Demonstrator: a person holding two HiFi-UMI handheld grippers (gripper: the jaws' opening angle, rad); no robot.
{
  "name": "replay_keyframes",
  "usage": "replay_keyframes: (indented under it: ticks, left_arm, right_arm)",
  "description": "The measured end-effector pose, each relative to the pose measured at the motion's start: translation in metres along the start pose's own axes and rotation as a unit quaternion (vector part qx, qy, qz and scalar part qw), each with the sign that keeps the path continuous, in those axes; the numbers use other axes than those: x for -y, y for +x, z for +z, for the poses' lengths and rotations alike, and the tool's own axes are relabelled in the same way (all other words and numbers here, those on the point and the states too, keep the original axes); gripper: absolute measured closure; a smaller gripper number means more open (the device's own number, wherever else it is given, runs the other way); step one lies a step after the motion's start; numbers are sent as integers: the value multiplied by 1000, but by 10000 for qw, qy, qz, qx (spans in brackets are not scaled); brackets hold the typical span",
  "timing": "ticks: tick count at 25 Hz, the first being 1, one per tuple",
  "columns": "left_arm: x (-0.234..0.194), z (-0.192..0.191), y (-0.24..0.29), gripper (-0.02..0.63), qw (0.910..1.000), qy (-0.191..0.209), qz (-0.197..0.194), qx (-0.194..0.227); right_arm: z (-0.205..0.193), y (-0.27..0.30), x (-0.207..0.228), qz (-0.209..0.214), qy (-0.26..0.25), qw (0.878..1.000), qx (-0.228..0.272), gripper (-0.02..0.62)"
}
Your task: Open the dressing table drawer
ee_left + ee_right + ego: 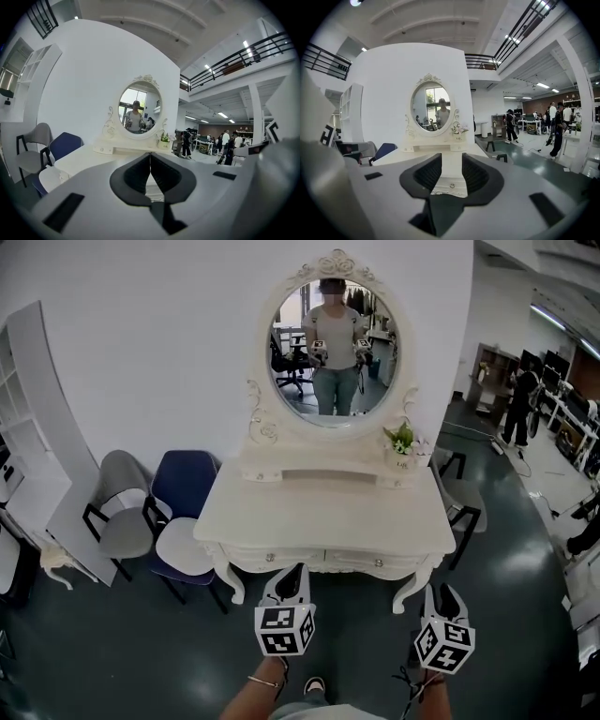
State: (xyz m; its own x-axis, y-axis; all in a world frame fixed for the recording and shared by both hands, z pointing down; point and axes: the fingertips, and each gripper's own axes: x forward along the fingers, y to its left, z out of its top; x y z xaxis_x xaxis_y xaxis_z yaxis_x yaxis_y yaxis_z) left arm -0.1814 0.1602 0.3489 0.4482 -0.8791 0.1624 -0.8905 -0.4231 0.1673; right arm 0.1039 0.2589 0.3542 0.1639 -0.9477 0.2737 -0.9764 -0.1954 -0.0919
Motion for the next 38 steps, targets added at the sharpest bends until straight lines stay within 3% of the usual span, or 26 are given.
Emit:
replay_keyframes:
  ticks: [8, 17, 25, 38]
  left_arm:
    - [-20, -6, 44, 586, 9997, -175, -132, -116]
    - [-56, -7, 77, 586, 9993, -287, 33, -244]
    - [-59, -13, 117, 586, 9990, -157, 31, -409]
    - [-50, 12, 246, 586, 9991, -251, 83, -329]
  right_arm:
    - [7, 40, -10, -143, -77, 9998, -129, 454]
    - [11, 93, -25, -102, -58, 9996, -268, 449]
    - [-1, 138, -9, -162, 165, 9988, -442, 445]
    - [46, 266, 30, -38, 85, 9992, -391, 434]
